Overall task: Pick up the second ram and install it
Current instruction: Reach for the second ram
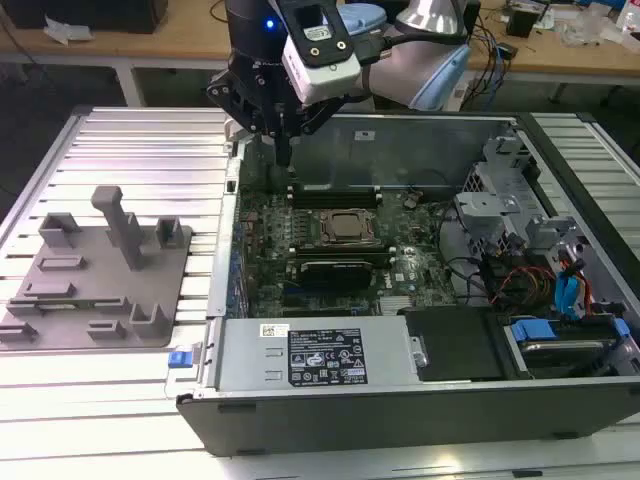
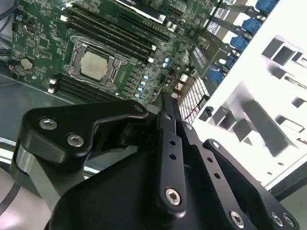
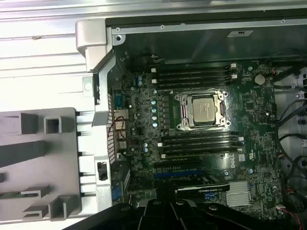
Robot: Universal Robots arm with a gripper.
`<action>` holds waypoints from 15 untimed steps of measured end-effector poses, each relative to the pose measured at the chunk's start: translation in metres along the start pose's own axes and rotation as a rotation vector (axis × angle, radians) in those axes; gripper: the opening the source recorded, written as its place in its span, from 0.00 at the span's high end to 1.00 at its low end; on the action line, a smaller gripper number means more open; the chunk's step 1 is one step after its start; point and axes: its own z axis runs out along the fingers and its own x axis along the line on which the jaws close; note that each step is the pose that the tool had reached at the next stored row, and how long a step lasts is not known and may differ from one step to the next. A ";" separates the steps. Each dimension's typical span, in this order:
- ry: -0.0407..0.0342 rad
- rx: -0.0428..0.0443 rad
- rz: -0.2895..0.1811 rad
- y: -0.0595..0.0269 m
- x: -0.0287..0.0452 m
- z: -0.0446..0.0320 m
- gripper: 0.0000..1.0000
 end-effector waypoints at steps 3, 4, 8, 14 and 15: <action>0.0000 0.0000 0.000 0.0000 0.0000 0.0000 0.92; 0.0000 0.0000 0.000 0.0000 0.0000 0.0000 0.92; 0.0000 0.0000 0.000 -0.0001 0.0009 0.0000 0.92; -0.0001 0.0000 0.000 -0.0008 0.0102 -0.0002 0.92; -0.0001 0.0000 0.000 -0.0009 0.0122 -0.0003 0.92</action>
